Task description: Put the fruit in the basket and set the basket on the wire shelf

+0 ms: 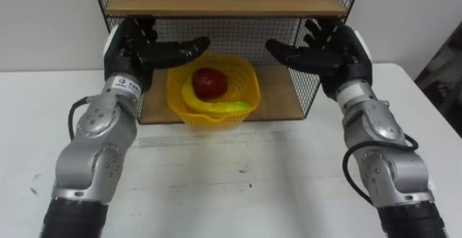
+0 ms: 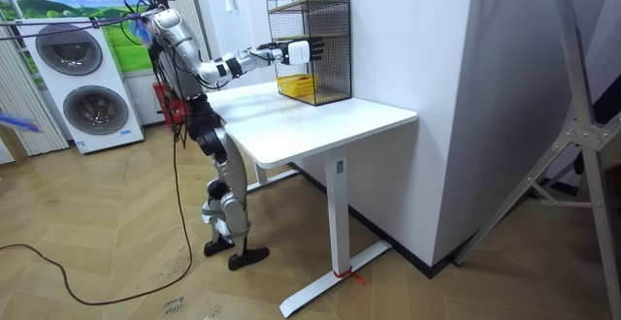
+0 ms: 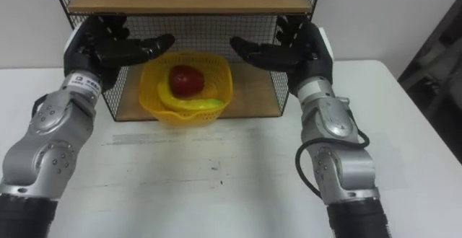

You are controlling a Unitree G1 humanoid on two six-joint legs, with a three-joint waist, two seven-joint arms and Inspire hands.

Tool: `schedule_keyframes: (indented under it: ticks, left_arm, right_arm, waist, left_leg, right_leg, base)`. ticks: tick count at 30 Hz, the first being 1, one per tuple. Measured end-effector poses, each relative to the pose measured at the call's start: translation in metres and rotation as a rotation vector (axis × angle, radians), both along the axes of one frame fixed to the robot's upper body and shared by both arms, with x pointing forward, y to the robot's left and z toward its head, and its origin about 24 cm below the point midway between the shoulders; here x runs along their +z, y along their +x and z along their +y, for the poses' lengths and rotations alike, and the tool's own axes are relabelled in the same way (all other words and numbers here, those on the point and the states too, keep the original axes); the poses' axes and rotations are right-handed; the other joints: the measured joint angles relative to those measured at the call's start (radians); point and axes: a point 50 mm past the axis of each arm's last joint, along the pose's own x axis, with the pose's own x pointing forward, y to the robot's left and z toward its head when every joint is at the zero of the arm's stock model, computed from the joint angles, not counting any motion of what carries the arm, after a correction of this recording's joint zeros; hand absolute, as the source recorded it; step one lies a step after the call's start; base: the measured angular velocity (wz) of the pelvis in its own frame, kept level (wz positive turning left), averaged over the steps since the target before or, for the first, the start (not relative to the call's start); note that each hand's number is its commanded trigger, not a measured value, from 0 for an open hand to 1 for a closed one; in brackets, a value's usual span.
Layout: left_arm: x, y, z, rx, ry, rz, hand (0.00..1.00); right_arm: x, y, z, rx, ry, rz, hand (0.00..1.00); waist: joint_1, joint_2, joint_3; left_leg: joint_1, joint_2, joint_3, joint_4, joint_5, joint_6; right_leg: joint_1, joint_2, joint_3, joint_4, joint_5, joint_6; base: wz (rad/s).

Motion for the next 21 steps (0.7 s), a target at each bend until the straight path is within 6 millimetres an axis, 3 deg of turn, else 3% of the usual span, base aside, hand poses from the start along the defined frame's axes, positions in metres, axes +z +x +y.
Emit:
schedule_keyframes:
  ticks: [6, 10, 16, 21]
  left_arm:
    - [-0.016, -0.029, 0.018, 0.051, 0.08, 0.027, 0.0]
    - [-0.017, -0.042, 0.022, 0.048, 0.113, 0.023, 0.0]
    - [-0.036, -0.059, 0.026, 0.02, 0.122, 0.093, 0.0]
    - [-0.047, -0.079, 0.028, 0.016, 0.109, 0.142, 0.0]
  right_arm:
    - [-0.014, -0.021, -0.01, -0.002, -0.066, 0.012, 0.0]
    - [-0.009, -0.031, -0.013, -0.002, -0.068, -0.019, 0.0]
    - [-0.012, -0.043, -0.015, 0.006, -0.094, -0.013, 0.0]
    - [-0.032, -0.065, -0.02, 0.006, -0.099, 0.067, 0.0]
  waist:
    - [-0.008, 0.008, -0.0035]
    - [-0.012, 0.016, -0.0056]
    - [-0.012, 0.015, -0.0047]
    - [-0.01, 0.011, -0.0029]
  left_leg:
    - [-0.001, 0.0, 0.0, -0.021, -0.001, -0.001]
    - [0.0, 0.002, 0.0, -0.019, -0.001, -0.001]
    - [0.001, 0.002, -0.002, -0.022, -0.001, -0.002]
    - [-0.002, 0.002, 0.0, -0.033, -0.001, -0.001]
  right_leg:
    - [-0.004, 0.002, -0.006, 0.004, 0.0, 0.0]
    - [-0.004, 0.003, -0.01, 0.003, 0.0, 0.0]
    - [-0.003, 0.004, -0.012, 0.002, 0.0, 0.0]
    - [-0.01, 0.004, -0.011, 0.003, 0.0, 0.0]
  base:
    - [0.01]
    - [0.0]
    - [0.0]
    - [-0.01]
